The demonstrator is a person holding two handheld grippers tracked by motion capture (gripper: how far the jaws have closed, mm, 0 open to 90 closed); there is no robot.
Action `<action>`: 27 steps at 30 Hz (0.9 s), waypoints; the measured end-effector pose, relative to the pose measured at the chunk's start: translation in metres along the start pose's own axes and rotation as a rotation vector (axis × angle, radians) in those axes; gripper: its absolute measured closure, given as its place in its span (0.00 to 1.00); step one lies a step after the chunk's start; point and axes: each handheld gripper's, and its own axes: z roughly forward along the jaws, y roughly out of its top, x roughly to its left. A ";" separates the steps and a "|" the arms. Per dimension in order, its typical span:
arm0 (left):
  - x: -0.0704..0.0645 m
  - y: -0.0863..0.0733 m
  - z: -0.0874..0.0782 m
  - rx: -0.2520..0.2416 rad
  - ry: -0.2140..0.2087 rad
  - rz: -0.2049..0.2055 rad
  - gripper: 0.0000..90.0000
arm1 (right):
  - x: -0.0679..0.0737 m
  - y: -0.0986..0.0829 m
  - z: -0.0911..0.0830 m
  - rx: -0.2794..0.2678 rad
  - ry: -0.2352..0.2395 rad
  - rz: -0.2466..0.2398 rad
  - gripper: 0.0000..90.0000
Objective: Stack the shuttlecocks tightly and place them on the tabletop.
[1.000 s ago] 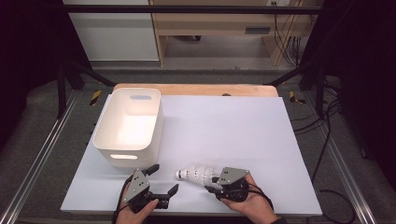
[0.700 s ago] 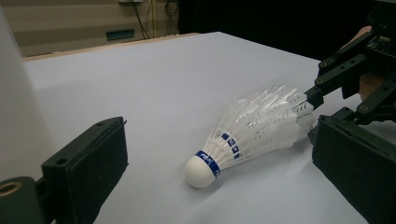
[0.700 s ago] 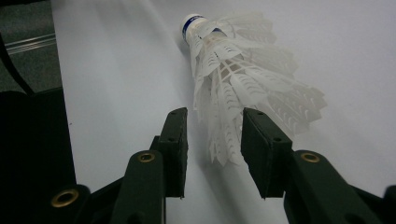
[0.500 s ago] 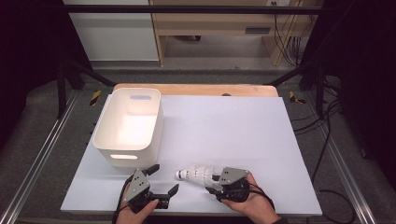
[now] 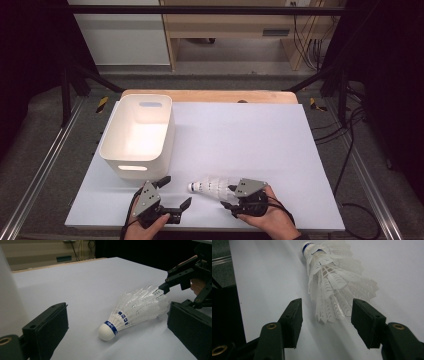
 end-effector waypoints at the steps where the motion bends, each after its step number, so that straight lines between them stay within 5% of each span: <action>1: 0.000 0.000 0.000 0.000 0.001 0.000 0.04 | 0.000 0.000 0.000 0.000 -0.001 0.001 0.45; 27: 0.000 0.000 0.000 0.001 0.002 0.001 0.04 | -0.012 -0.013 -0.015 0.030 -0.051 0.067 0.23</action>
